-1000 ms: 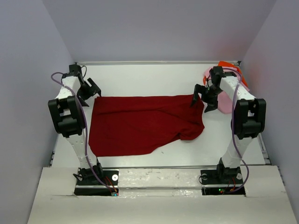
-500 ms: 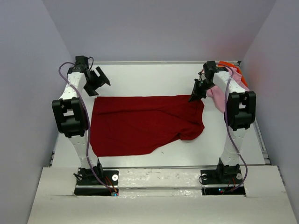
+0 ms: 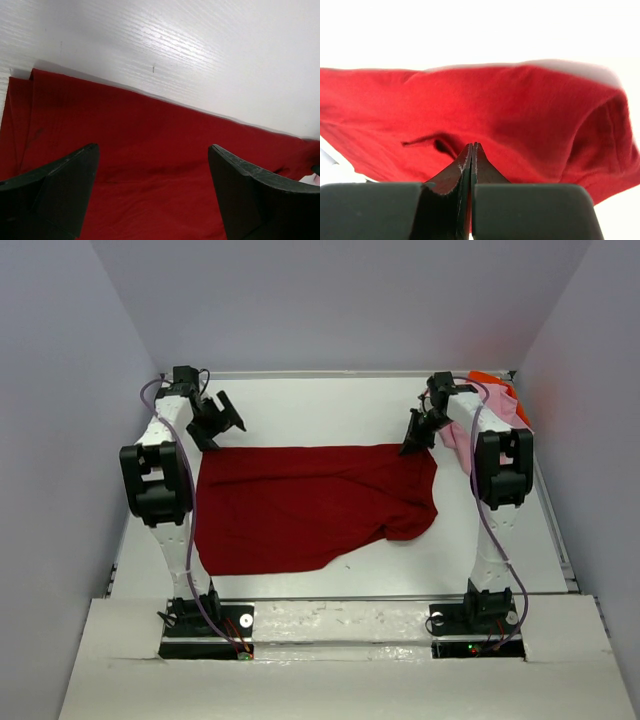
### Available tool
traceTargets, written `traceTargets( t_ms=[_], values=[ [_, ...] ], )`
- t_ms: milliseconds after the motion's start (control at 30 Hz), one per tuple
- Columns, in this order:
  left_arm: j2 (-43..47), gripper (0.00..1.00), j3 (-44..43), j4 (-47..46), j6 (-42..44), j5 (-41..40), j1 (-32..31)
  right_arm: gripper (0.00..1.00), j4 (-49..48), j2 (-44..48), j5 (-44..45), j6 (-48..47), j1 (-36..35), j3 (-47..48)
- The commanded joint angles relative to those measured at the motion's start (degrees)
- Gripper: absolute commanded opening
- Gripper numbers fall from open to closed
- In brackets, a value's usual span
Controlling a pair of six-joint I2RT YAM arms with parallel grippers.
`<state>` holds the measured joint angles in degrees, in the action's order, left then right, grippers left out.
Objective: Fold and stack the t-shirts
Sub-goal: Fold the flattened tshirt in 1/3 of the way
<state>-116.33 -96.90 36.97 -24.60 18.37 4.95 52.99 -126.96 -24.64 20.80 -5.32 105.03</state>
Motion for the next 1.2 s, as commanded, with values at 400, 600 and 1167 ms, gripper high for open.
traceTargets(
  t_ms=[400, 600, 1167],
  values=[
    [-5.03, 0.97, -4.35, 10.4, 5.0, -5.36, -2.14, 0.0, -1.84, -1.98, 2.49, -0.67, -0.13, 2.19],
    [-7.5, 0.96, -3.2, 8.82, 3.6, -4.75, -3.63, 0.0, -1.31, -3.29, 3.72, -0.67, -0.13, 2.46],
    [-20.25, 0.96, -17.09, 10.93, 0.61, -2.9, -2.67, 0.0, 7.91, -18.75, 10.84, -0.58, -0.13, 25.03]
  ],
)
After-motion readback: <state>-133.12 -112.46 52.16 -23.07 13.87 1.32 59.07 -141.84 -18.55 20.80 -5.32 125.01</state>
